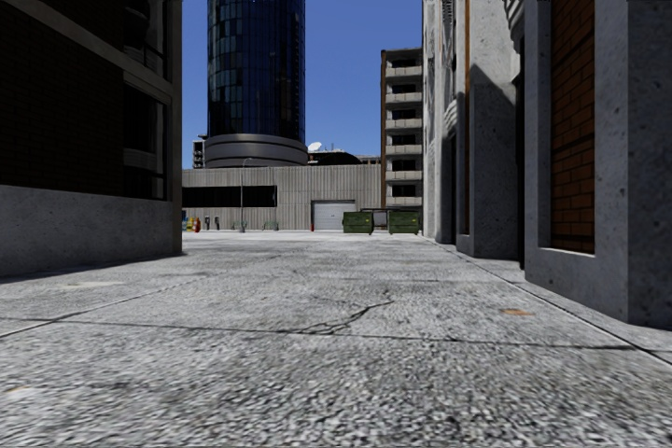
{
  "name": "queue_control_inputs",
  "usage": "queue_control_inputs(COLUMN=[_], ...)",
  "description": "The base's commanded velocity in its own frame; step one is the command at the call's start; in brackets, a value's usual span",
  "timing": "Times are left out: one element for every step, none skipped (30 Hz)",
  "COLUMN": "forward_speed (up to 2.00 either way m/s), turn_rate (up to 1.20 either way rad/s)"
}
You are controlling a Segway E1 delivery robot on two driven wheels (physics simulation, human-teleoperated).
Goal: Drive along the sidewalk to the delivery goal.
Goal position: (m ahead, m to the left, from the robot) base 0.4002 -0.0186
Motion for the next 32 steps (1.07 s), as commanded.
queue_control_inputs(forward_speed=[1.32,1.06,0.0,0.0,0.0,0.0,0.0,0.0,0.0,0.0,0.0,0.0,0.0,0.0,0.0,0.0,0.0,0.0,0.0,0.0,0.0,0.0,0.0,0.0,0.0,0.0,0.0,0.0,0.0,0.0,0.0,0.0], turn_rate=[0.0,0.0,0.0,0.0,0.0,0.0,0.0,0.0,0.0,0.0,0.0,0.0,0.0,0.0,0.0,0.0,0.0,0.0,0.0,0.0,0.0,0.0,0.0,0.0,0.0,0.0,0.0,0.0,0.0,0.0,0.0,0.0])
